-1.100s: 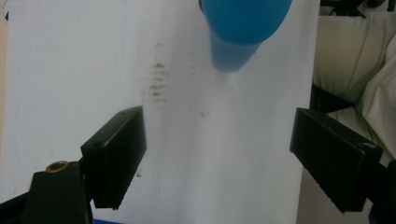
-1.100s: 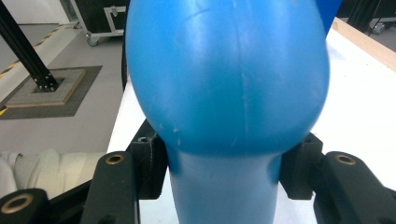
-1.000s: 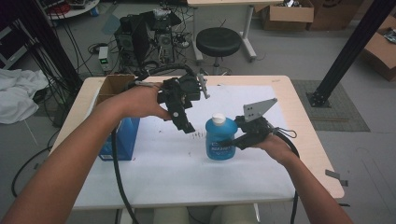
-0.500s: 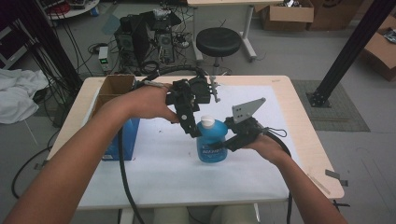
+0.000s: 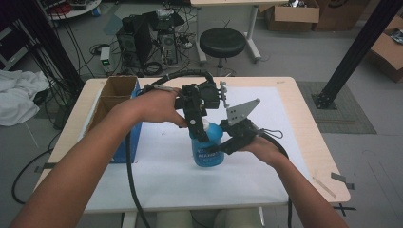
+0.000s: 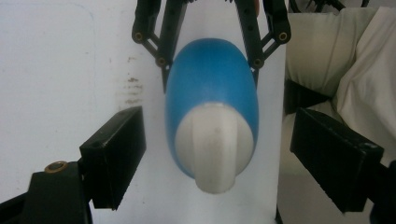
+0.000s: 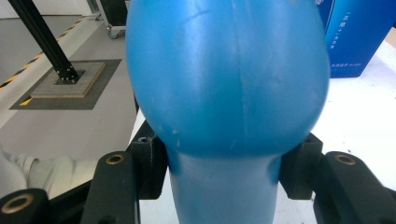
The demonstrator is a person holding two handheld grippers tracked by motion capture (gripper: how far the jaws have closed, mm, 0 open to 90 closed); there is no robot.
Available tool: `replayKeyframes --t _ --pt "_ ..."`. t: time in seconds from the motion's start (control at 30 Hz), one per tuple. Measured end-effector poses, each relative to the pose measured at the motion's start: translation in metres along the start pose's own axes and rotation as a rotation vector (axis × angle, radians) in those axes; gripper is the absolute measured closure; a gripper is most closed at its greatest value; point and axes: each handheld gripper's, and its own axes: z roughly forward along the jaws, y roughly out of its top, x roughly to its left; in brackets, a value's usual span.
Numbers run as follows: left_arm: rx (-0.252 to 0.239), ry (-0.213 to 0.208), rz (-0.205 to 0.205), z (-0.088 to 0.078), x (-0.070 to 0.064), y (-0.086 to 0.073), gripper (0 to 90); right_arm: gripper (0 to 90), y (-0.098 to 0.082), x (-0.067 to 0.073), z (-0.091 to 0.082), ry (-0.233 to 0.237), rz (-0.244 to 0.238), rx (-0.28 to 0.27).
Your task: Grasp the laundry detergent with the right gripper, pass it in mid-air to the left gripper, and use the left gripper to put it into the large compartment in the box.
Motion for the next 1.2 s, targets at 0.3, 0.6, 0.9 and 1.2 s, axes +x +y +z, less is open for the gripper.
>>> replayKeyframes --t 0.3,0.6,0.9,1.2 --pt "0.037 -0.010 0.001 0.013 0.001 0.001 19.1 44.4 0.003 0.000 0.001 0.007 0.001 -0.007" --pt "0.047 -0.018 0.002 0.024 0.003 0.002 19.1 44.3 0.003 -0.001 0.002 0.007 0.000 -0.007" --pt "0.043 -0.016 0.007 0.031 0.004 0.002 19.7 44.3 0.003 -0.002 0.000 0.004 0.007 -0.013" --pt "0.046 -0.017 0.007 0.033 0.005 0.002 21.6 44.2 0.003 -0.002 0.001 0.008 0.009 -0.015"
